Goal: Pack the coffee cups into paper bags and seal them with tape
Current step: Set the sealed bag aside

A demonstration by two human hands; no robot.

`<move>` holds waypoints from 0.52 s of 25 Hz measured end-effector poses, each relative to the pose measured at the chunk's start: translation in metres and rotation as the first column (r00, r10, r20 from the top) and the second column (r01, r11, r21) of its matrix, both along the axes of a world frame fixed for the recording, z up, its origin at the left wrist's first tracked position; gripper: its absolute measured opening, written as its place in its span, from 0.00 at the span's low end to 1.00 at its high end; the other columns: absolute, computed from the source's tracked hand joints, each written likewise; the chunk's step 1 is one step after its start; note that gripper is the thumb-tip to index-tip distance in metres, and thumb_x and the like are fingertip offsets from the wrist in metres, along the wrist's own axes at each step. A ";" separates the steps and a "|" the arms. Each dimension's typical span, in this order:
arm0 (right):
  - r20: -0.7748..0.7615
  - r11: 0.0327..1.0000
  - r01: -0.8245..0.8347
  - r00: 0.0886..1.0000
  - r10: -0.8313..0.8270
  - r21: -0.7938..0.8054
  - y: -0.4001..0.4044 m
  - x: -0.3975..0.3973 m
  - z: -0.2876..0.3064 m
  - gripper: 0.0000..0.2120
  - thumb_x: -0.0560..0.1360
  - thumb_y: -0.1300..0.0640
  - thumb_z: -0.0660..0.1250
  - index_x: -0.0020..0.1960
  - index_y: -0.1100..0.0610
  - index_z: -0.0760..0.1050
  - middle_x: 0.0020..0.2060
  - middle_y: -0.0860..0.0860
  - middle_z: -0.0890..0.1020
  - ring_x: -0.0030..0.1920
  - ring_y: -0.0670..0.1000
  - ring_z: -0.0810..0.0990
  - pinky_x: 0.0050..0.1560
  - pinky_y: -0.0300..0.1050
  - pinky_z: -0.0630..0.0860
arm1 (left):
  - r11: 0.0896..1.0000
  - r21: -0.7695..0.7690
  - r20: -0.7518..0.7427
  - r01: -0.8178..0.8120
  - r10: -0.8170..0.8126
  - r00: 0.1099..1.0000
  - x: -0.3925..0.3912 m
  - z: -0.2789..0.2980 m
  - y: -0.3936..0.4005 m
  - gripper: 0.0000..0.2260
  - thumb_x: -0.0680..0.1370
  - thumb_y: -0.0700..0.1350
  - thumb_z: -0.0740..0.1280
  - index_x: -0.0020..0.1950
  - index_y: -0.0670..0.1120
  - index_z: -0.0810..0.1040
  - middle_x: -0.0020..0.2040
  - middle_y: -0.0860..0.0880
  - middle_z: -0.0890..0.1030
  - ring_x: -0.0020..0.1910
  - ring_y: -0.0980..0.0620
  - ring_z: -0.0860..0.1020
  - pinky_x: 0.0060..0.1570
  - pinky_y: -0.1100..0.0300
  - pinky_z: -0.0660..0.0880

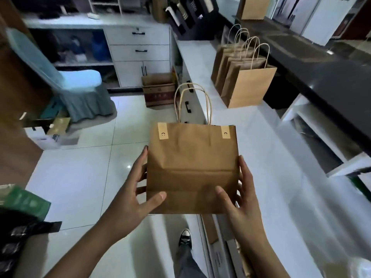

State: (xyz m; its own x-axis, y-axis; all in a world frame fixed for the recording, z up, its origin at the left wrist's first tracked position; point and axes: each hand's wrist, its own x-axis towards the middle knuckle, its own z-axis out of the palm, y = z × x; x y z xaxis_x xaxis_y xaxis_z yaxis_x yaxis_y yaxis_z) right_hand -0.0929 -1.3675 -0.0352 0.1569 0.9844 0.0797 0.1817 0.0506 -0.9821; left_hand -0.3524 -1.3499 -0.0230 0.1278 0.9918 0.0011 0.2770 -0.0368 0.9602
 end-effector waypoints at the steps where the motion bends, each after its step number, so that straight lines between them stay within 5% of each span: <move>1: 0.001 1.000 -0.024 1.000 0.024 0.001 0.018 -0.001 0.000 0.38 0.78 0.57 0.71 0.78 0.32 0.58 0.68 0.28 0.72 0.67 0.40 0.76 0.67 0.53 0.78 | 1.000 0.001 -0.007 -0.023 0.023 1.000 -0.001 0.000 0.013 0.43 0.75 0.52 0.75 0.79 0.71 0.50 0.73 0.65 0.71 0.70 0.65 0.70 0.63 0.60 0.72; 7: 0.006 0.995 -0.101 0.995 0.101 -0.005 0.129 0.009 0.002 0.37 0.78 0.54 0.71 0.77 0.29 0.58 0.72 0.32 0.69 0.68 0.39 0.74 0.68 0.52 0.77 | 0.996 -0.015 -0.028 -0.093 0.093 0.995 0.004 0.003 0.104 0.44 0.74 0.53 0.75 0.78 0.72 0.50 0.72 0.63 0.72 0.71 0.62 0.71 0.64 0.59 0.73; 13: 0.006 0.990 -0.144 0.990 0.144 -0.006 0.220 0.015 0.006 0.37 0.78 0.55 0.72 0.76 0.29 0.58 0.70 0.30 0.70 0.66 0.38 0.75 0.65 0.52 0.79 | 0.989 -0.011 -0.025 -0.149 0.149 0.989 0.015 0.008 0.185 0.44 0.72 0.52 0.73 0.78 0.72 0.50 0.67 0.73 0.72 0.68 0.70 0.71 0.59 0.67 0.74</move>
